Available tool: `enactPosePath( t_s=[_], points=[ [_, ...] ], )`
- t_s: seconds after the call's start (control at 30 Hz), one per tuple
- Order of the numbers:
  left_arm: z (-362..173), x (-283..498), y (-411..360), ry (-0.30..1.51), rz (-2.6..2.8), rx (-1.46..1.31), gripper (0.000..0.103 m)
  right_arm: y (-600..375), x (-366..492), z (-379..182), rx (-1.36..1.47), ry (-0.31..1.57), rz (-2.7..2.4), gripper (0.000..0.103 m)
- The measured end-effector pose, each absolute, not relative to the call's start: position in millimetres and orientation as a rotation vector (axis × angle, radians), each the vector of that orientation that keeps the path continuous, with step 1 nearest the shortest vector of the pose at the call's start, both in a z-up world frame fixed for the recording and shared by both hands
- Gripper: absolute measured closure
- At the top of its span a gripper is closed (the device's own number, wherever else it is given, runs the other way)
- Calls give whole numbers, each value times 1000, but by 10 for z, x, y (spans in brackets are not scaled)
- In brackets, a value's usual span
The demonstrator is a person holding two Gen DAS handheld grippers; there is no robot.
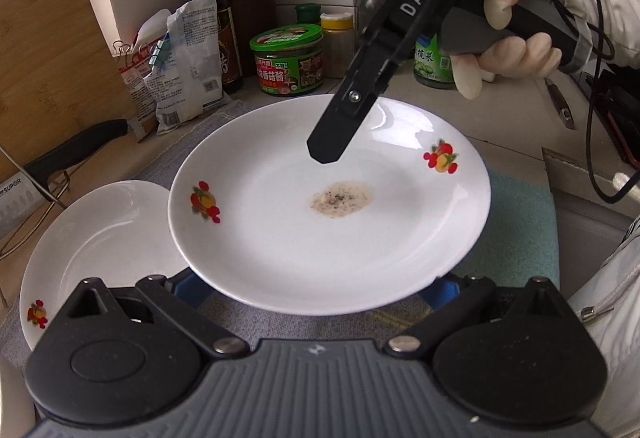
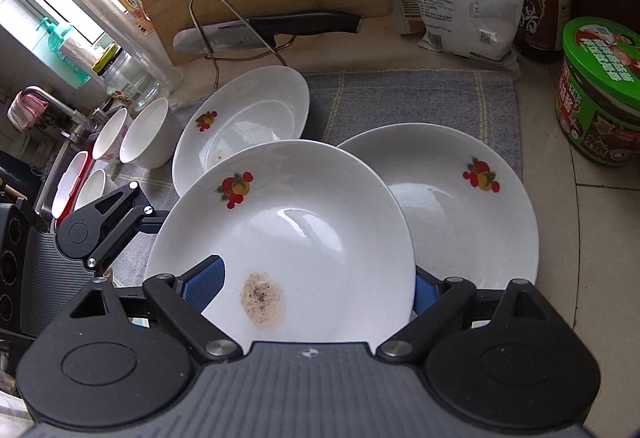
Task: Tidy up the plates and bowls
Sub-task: 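Carry the stained plate with the right gripper onto the fruit-decal plate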
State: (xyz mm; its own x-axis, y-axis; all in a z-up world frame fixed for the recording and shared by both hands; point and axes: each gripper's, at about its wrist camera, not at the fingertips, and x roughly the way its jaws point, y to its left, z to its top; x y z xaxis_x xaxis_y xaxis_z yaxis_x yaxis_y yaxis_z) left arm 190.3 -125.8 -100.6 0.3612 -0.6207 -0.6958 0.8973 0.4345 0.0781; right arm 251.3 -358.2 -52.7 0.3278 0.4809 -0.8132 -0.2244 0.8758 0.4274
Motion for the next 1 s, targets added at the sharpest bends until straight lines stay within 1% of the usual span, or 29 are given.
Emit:
enactPosePath(
  t_s=[0.3,1.0],
  points=[
    [-1085,2001,-1456,662,-1043,505,2,-3772,2575,-634,275,1159,434,8],
    [-1137,2149,-1632,694,-1021,553,2,-3967,2649,-847,360,1187,419,8]
  ],
)
